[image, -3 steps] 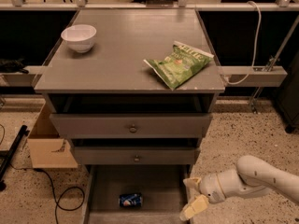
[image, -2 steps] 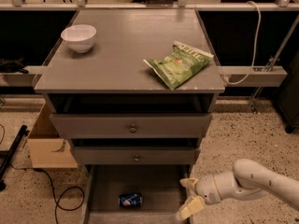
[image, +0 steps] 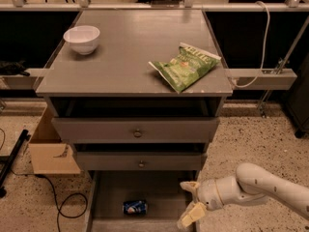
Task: Pick pepsi can from bottom drawer and place on counter
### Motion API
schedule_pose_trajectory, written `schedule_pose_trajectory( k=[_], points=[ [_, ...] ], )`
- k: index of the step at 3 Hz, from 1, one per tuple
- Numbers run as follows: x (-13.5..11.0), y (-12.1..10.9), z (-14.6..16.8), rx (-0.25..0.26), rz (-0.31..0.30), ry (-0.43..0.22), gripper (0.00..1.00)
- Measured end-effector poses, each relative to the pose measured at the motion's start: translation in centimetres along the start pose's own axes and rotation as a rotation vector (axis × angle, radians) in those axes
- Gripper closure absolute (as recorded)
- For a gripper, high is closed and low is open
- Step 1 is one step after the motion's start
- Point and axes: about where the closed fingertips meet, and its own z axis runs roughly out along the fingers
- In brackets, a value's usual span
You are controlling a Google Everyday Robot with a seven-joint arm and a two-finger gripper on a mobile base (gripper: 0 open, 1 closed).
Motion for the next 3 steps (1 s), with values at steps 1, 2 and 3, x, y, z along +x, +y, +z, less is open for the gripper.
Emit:
schedule_pose_trajectory(
  k=[1,2,3],
  points=[
    [0.2,-0.1,0.3,0.004,0.005,-0.011,0.0],
    [0.7,-0.5,0.9,0.016,0.016,-0.042,0.0],
    [1.2,-1.3,3.7,0.005,0.02,-0.085,0.0]
  ],
)
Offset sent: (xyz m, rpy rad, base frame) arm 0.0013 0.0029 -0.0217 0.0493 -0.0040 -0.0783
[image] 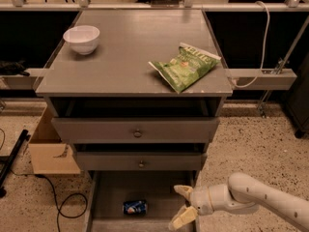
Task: Pick pepsi can from bottom drawer and place on counter
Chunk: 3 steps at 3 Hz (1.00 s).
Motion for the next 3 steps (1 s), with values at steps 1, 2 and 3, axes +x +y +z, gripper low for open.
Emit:
schedule_pose_trajectory(
  k=[1,2,3],
  points=[
    [0.8,-1.2,2.9,-0.043,0.024,-0.032,0.0],
    [1.4,-2.0,5.4,-0.074,0.028,-0.046,0.0],
    [1.8,-2.4,6.9,-0.04,0.041,-0.08,0.0]
  ],
)
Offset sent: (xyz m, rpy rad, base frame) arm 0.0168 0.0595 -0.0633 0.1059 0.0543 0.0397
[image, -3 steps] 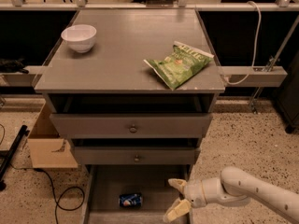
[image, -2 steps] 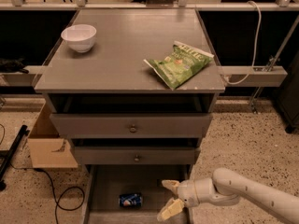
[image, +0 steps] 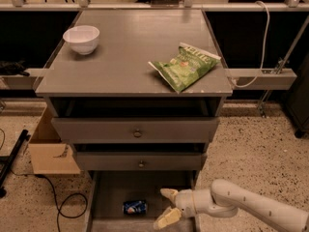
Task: Pick pepsi can from bottom drawer and place on counter
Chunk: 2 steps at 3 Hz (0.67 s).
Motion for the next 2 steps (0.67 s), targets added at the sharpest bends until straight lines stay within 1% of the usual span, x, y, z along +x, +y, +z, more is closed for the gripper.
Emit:
schedule_pose_trajectory(
  k=[1,2],
  points=[
    [0.32,-0.31,0.18,0.034,0.015,-0.03,0.0],
    [0.68,-0.3,-0.3,0.096,0.022,-0.043,0.0]
  ],
)
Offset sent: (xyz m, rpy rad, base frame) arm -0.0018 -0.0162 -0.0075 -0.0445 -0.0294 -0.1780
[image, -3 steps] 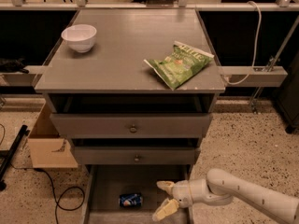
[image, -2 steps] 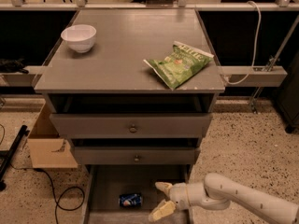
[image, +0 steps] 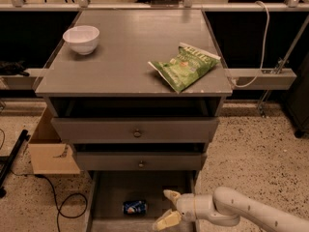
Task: Pick pepsi can from bottom drawer and place on counter
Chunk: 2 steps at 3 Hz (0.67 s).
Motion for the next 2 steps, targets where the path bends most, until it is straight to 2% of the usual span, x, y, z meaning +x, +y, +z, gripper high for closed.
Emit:
schedule_pose_trajectory(
  k=[1,2],
  points=[
    [0.0,0.0,0.0,0.0,0.0,0.0,0.0],
    [-0.19,-0.23,-0.15,0.077,-0.071,-0.066,0.0]
  ],
)
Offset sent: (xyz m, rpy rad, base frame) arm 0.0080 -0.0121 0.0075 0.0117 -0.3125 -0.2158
